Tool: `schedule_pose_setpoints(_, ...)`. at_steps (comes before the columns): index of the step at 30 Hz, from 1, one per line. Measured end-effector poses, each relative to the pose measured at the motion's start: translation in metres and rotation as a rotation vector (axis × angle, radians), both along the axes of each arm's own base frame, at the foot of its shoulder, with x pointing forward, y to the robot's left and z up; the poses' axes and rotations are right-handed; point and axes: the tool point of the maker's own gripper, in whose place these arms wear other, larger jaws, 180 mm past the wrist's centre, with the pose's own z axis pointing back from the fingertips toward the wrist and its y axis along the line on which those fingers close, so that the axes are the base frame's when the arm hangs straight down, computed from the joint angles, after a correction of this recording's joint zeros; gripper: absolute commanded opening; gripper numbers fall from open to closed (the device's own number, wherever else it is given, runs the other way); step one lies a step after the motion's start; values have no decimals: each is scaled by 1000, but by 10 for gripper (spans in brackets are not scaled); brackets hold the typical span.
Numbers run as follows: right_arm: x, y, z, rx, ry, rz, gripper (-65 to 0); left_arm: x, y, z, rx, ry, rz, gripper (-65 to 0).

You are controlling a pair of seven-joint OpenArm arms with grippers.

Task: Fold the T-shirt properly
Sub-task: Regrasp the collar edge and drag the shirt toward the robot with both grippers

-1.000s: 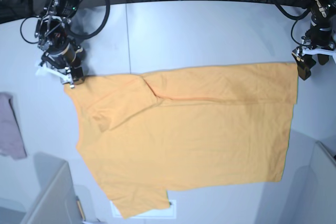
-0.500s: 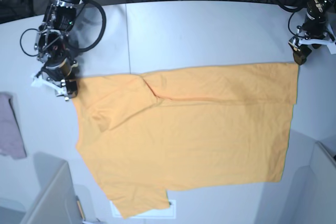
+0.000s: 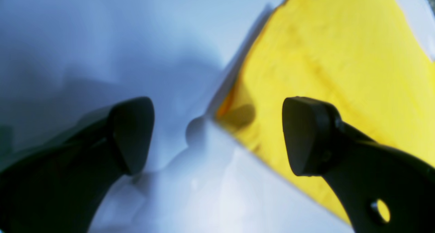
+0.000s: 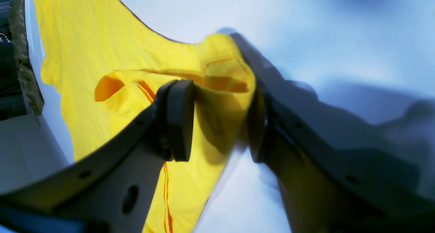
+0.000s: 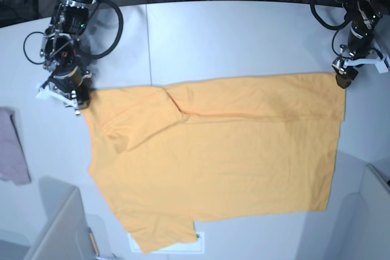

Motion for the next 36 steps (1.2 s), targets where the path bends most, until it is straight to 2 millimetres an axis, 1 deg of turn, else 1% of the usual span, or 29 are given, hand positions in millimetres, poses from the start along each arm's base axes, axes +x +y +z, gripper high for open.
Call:
schedule_pose_setpoints(3, 0, 0, 0, 0, 0, 0, -405, 5, 1, -1, -6, -13, 1, -82)
schedule_pose_setpoints(8, 0, 0, 0, -1, 0, 0, -405, 18, -13, -4, -15, -19, -47, -86)
schedule_pose_setpoints(9, 0, 0, 0, 0, 0, 0, -405, 20, -14, -4, -16, -21, -51, -104)
schedule_pose_setpoints(12, 0, 0, 0, 0, 0, 0, -405, 21, -16, -9, -41, -28, -43, -245)
schedule_pose_setpoints(14, 0, 0, 0, 0, 0, 0, -405, 21, -14, -13, -49, -21, -34, -359)
schedule_pose_setpoints(19, 0, 0, -1, 1, 1, 0, -408, 22, -20, -19, -71, -8, -41, -541)
schedule_pose_setpoints(21, 1, -4, -2, -11, -6, -20, -413, 21, -21, -20, -73, 2, -47, -642)
schedule_pose_setpoints(23, 3, -6, -3, -25, -10, -30, -467, 20, -21, -21, -73, 6, -48, -650)
schedule_pose_setpoints(24, 2, -7, -4, -27, -8, -33, -516, 20, -21, -20, -72, 6, -48, -650)
schedule_pose_setpoints(26, -1, -7, -7, -28, 6, -36, -644, 22, -20, -19, -62, 16, -69, -650)
schedule_pose_setpoints(31, 2, -6, -4, -50, -37, 7, -650, 26, -23, -18, -26, 54, -144, -650)
schedule_pose_setpoints(34, 0, -5, -2, -50, -35, 17, -650, 17, -24, -15, 0, 77, -161, -650)
schedule_pose_setpoints(36, -7, -4, -2, -50, -31, 21, -650, 9, -24, -12, 24, 95, -177, -650)
